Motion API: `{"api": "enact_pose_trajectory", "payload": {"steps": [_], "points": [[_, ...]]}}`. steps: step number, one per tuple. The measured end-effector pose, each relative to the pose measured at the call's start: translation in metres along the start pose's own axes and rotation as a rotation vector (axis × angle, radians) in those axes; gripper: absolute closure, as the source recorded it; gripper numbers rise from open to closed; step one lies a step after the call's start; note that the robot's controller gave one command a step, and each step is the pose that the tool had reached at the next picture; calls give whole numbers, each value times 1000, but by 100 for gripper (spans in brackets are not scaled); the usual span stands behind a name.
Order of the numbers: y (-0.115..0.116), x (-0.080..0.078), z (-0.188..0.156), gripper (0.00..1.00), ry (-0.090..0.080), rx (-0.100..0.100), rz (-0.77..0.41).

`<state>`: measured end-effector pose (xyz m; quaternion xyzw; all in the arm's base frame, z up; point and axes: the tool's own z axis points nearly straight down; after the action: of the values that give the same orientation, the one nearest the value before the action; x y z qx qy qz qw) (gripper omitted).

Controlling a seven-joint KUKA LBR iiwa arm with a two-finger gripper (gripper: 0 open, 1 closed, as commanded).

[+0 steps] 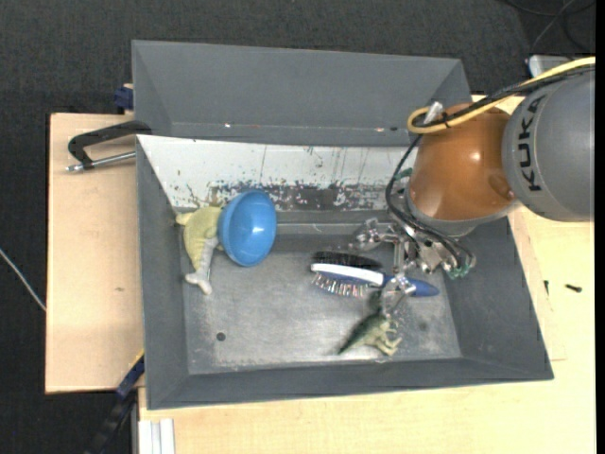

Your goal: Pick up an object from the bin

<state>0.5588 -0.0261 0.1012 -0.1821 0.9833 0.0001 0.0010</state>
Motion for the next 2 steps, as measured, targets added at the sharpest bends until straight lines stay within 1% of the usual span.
{"api": "enact_pose_trajectory", "payload": {"steps": [1, 2], "points": [[-17, -5, 25, 0, -9, -3, -10], [-16, -9, 21, 0, -5, -1, -10]]}}
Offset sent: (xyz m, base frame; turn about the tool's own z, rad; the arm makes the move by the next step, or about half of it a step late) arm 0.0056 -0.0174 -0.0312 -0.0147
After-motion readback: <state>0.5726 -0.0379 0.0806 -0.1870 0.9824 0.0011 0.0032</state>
